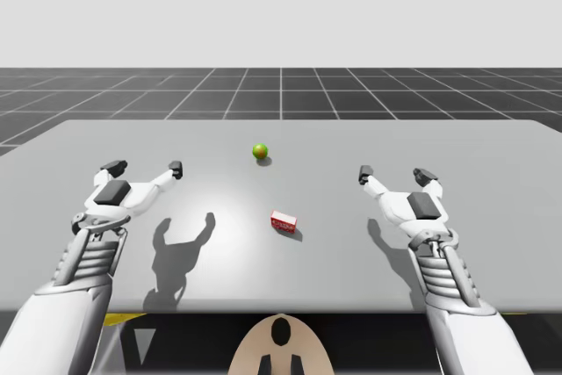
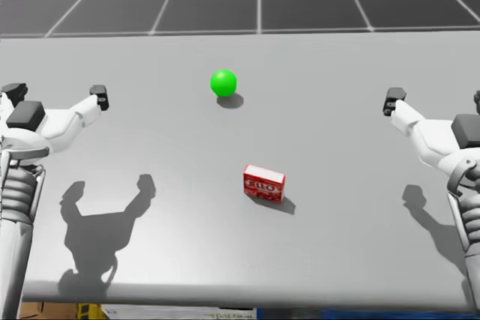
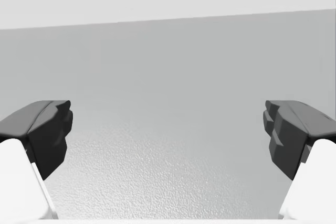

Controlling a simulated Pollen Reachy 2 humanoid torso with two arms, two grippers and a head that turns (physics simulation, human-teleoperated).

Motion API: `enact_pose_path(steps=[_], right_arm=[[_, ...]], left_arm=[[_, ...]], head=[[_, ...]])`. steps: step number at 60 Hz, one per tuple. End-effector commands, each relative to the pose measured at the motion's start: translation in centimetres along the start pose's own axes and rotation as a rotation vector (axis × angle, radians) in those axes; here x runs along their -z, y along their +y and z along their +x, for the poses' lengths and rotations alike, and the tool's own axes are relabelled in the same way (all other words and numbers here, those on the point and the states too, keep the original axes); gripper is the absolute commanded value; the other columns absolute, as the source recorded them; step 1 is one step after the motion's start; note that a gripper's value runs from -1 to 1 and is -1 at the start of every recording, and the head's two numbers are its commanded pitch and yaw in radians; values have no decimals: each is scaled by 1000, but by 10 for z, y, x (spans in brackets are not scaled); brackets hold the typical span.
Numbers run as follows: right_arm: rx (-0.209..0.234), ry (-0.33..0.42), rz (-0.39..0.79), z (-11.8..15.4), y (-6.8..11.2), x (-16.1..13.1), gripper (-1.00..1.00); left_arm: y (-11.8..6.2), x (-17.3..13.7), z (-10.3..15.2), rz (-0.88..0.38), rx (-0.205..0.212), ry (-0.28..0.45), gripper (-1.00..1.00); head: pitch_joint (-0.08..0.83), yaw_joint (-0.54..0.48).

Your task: Watch the red light. When it turns green, pick up the object.

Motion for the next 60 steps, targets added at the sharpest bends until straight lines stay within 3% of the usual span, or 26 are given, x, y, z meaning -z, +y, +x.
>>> enact_pose_path(steps=[1, 25, 29, 30, 31, 32, 34, 37, 40, 41, 43, 44, 45, 46, 49, 50, 57, 60], right_arm=[[6, 7, 4, -2, 3, 0, -1000], [22, 19, 36, 3, 11, -6, -1000], [37, 43, 88, 7, 25, -18, -1000], [26, 41, 96, 8, 28, -20, -1000], [-25, 38, 125, 8, 36, -27, -1000], [-39, 37, 135, 8, 38, -30, -1000], [-39, 49, 167, 8, 42, -36, -1000], [-74, 59, 228, 9, 50, -49, -1000], [-57, 57, 264, 11, 54, -58, -1000], [-36, 96, 355, 13, 56, -63, -1000], [-3, 106, 416, 14, 60, -72, -1000], [12, 97, 409, 14, 62, -76, -1000], [50, 21, 367, 10, 68, -80, -1000], [57, 18, 388, 9, 71, -84, -1000], [28, 80, 446, 8, 74, -91, -1000], [46, 82, 479, 3, 79, -98, -1000], [34, 122, 611, -16, 96, -113, -1000], [3, 113, 643, -27, 102, -114, -1000]], left_arm=[[0, -1, 1, -2, 1, -5, -1000], [-1, -2, 2, -4, -3, -7, -1000], [-1, -2, 3, -4, -6, -7, -1000], [-1, -2, 3, -4, -7, -7, -1000], [-1, -2, 3, -4, -8, -6, -1000], [-1, -2, 3, -4, -8, -6, -1000], [-1, -2, 3, -4, -8, -6, -1000], [-1, -2, 3, -5, -10, -7, -1000], [-1, -3, 3, -6, -11, -9, -1000], [0, -3, 4, -6, -11, -9, -1000], [0, -3, 4, -6, -12, -10, -1000], [0, -3, 4, -6, -12, -10, -1000], [0, -3, 4, -6, -14, -11, -1000], [0, -3, 4, -6, -14, -11, -1000], [0, -3, 4, -5, -15, -10, -1000], [0, -3, 4, -5, -16, -10, -1000], [-1, -3, 3, -6, -16, -5, -1000], [-1, -1, 1, -5, -14, 1, -1000]], head=[[644, 25], [683, -7], [681, -13], [681, -13], [683, -15], [684, -15], [686, -15], [689, -15], [690, -14], [690, -13], [691, -10], [691, -9], [692, -8], [692, -6], [692, -4], [693, -3], [692, 0], [692, -1]])
